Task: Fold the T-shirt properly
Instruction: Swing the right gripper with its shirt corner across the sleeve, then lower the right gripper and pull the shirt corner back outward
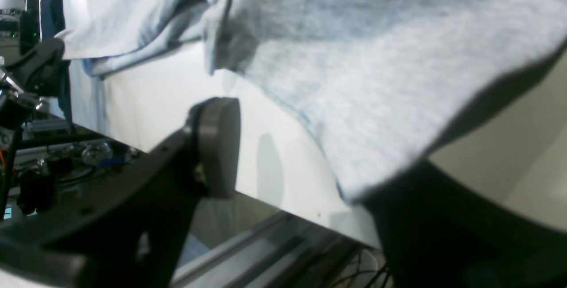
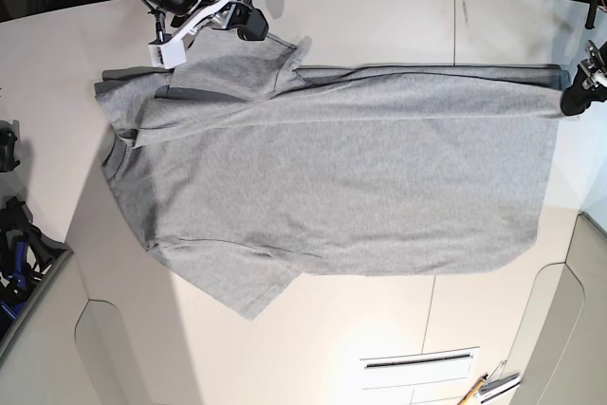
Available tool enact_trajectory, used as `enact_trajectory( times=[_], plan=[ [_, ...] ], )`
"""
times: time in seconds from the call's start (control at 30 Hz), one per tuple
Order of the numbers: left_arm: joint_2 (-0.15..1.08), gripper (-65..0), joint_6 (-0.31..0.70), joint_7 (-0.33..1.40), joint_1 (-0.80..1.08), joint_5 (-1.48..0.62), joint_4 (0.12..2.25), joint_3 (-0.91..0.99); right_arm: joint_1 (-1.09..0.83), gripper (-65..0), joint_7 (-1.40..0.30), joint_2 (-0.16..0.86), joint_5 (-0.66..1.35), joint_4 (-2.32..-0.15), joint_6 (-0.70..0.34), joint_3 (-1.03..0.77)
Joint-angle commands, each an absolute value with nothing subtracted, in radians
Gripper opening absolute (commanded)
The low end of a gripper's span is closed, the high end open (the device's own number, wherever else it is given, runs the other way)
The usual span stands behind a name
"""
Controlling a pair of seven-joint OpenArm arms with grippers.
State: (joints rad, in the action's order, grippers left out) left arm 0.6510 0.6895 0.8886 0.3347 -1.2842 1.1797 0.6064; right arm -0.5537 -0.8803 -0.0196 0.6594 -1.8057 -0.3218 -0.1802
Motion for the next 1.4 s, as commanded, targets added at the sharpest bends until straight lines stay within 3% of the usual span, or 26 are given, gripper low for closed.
enact_trajectory(
  times=[0.0, 0.13, 0.27, 0.5, 1.0, 1.37],
  plan=[
    [0.676, -45.4, 0.698, 0.868, 0.330, -1.308, 1.192, 0.617, -0.562, -39.5, -0.897, -0.019, 0.647, -1.811, -0.318, -0.181],
    [0.676, -45.4, 0.698, 0.868, 0.330, -1.308, 1.192, 0.617, -0.562, -65.0, -0.890, -0.020, 0.648, -1.811, -0.319, -0.181],
    [0.676, -45.4, 0.698, 0.868, 0.330, -1.308, 1.192, 0.617, -0.553, -65.0, -0.889, -0.020, 0.686, -1.812, -0.320, -0.181],
    [0.676, -45.4, 0.698, 0.868, 0.330, -1.308, 1.192, 0.617, -0.451, -65.0, -0.890, -0.020, 0.753, -1.814, -0.432, -0.181],
    [0.676, -45.4, 0.698, 0.868, 0.330, -1.308, 1.192, 0.617, -0.096, -65.0, -0.820, -0.019, 0.605, -1.813, -0.435, -0.181],
    [0.676, -45.4, 0.698, 0.868, 0.330, -1.308, 1.192, 0.617, 0.011, -65.0, -0.773, -0.019, 0.540, -1.807, -0.435, -0.181]
  ],
)
